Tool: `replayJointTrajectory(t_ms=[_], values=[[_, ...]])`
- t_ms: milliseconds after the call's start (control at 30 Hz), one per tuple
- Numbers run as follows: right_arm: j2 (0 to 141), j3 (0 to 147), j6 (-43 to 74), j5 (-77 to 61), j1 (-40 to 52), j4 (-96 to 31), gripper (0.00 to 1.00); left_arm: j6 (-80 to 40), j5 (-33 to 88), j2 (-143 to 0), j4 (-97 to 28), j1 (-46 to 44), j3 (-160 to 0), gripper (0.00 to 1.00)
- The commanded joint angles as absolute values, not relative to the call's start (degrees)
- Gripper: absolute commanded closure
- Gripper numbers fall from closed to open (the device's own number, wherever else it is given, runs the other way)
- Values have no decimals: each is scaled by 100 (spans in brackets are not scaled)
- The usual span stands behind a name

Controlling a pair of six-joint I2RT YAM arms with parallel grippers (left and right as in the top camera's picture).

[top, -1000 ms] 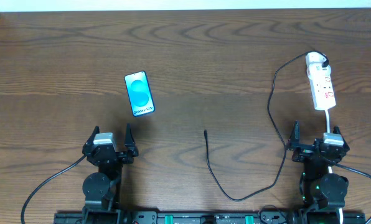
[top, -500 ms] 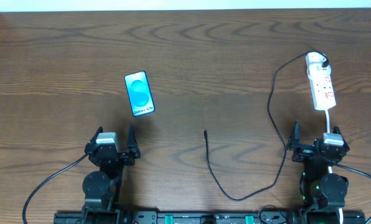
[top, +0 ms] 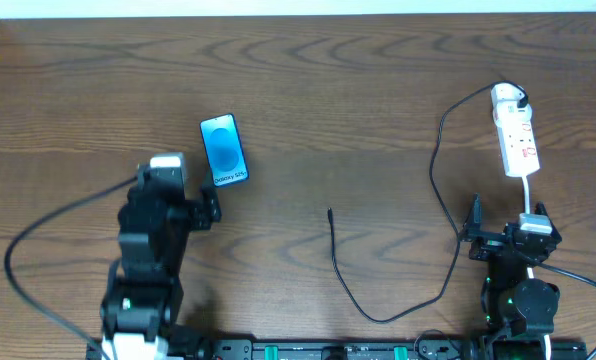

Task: Plug charger to phone and switch on socket
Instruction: 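Move the left gripper forward over the blue Galaxy phone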

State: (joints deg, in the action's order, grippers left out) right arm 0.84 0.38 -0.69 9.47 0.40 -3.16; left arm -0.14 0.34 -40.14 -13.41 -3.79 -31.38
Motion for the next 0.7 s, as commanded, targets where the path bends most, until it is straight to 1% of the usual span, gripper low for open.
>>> replayJointTrajectory(t_ms=[0,233,600,667], values=[[49,30,-137,954,84,-338,1,-34,91,-4904,-1590,-355,-3988,16],[49,30,-137,954,84,-338,1,-287,91,-6340,-2558,-355,-5433,16],[49,30,-134,954,84,-338,1,-849,126,-7988,-3968,-355,-7269,16],[49,30,-134,954,84,-338,1,-851,386,-8294,-4222,-353,-7603,16]])
